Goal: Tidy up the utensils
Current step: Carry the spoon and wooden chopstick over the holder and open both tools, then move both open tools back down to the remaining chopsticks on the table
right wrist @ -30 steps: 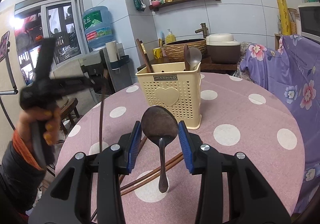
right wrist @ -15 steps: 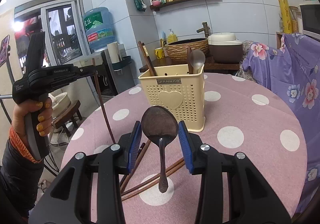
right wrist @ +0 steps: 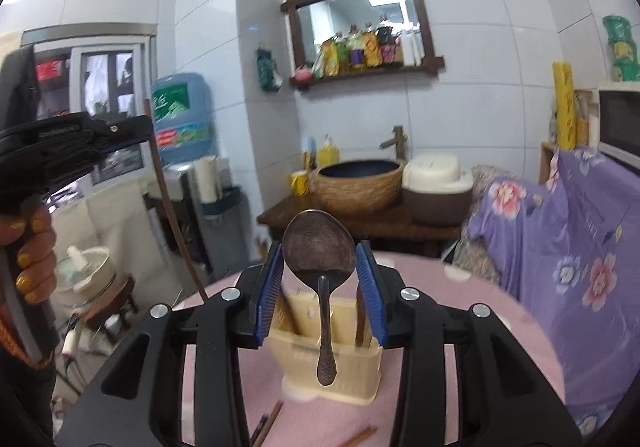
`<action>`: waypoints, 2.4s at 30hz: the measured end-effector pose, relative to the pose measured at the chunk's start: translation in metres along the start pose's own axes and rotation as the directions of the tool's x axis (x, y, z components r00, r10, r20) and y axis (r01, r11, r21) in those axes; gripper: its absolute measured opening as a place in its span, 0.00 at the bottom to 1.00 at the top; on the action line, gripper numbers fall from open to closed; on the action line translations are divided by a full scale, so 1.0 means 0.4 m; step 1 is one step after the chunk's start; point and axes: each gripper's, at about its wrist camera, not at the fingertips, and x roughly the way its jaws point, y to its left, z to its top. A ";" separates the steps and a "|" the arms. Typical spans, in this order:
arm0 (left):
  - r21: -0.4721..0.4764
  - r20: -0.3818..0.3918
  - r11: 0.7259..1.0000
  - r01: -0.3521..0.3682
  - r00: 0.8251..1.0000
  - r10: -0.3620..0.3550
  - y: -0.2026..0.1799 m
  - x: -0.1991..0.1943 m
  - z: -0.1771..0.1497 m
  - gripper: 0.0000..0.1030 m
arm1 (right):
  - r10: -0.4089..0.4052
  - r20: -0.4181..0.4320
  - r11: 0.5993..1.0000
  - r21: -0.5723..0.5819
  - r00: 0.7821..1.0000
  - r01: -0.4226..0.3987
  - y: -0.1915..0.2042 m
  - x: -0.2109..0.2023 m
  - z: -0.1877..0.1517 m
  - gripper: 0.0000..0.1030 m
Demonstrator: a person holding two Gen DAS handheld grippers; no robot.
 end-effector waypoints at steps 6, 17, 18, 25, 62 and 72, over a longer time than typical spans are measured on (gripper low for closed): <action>0.018 0.037 0.998 -0.057 0.998 0.056 -0.045 0.116 -0.040 0.07 | -0.073 -0.016 0.997 -0.004 0.997 0.073 -0.008 0.107 -0.006 0.37; 0.020 -0.138 0.993 -0.118 0.983 0.120 0.002 0.238 -0.299 0.07 | -0.118 -0.141 0.993 -0.008 0.983 0.118 -0.028 0.210 -0.200 0.37; 0.015 -0.150 0.993 -0.118 0.982 0.118 0.009 0.241 -0.312 0.07 | -0.121 -0.147 0.993 -0.012 0.982 0.120 -0.028 0.214 -0.213 0.37; 0.018 -0.230 0.995 -0.093 0.969 0.095 0.029 0.259 -0.361 0.07 | -0.136 -0.171 0.991 -0.033 0.976 0.132 -0.024 0.230 -0.264 0.38; -0.049 -0.563 0.990 -0.133 0.822 0.083 0.168 -0.045 -0.678 0.39 | -0.179 -0.621 0.982 -0.063 0.763 0.180 0.189 0.023 -0.669 0.63; -0.035 -0.598 0.995 -0.093 0.800 0.053 0.149 -0.033 -0.704 0.39 | -0.202 -0.690 0.975 -0.206 0.695 0.080 0.195 -0.049 -0.675 0.68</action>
